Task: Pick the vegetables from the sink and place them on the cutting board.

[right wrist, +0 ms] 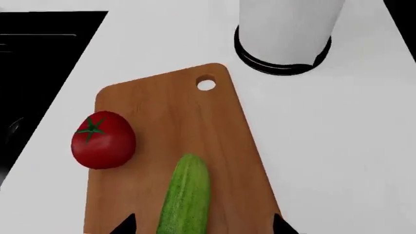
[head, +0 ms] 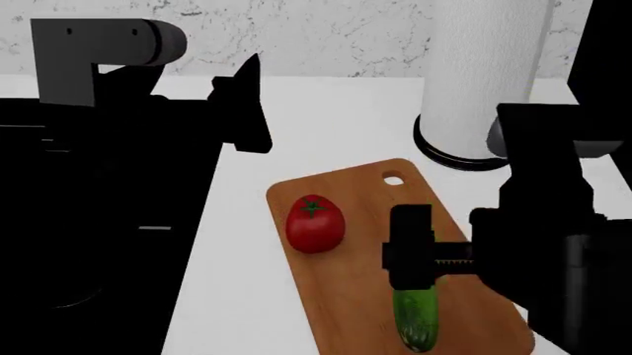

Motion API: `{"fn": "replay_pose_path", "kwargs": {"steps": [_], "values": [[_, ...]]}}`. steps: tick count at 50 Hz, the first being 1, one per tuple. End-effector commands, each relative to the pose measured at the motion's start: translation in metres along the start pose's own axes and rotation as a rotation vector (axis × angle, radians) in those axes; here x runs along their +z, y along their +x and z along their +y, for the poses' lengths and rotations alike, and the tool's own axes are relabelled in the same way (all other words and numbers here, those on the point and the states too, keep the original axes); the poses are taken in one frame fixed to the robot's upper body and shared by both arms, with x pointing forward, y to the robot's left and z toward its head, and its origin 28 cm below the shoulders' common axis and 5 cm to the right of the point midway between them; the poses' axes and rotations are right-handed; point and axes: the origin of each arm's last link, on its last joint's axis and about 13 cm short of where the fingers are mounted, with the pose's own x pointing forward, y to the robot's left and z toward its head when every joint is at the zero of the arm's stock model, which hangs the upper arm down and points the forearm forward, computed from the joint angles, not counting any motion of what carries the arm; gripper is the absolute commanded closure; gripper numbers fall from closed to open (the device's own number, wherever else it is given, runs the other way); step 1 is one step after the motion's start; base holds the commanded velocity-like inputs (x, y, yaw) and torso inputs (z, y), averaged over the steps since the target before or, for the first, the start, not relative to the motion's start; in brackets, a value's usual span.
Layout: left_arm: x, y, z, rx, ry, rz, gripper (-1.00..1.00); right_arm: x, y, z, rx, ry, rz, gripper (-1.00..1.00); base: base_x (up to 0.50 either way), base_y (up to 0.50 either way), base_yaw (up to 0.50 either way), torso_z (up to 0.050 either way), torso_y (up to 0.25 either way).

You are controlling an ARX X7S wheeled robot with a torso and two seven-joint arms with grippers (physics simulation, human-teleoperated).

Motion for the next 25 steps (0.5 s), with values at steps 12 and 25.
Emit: {"fn": "replay_pose_path", "kwargs": {"steps": [12, 25], "values": [[-0.009, -0.069, 0.021, 0.053, -0.024, -0.153, -1.00, -0.038, -0.036, 0.008, -0.257, -0.105, -0.659, -1.00, 0.00, 0.00, 0.00, 0.000, 0.000], [-0.001, -0.142, 0.029, -0.002, -0.254, -0.521, -1.00, -0.097, -0.053, 0.013, -0.044, -0.056, -1.085, -1.00, 0.00, 0.00, 0.00, 0.000, 0.000]]}}
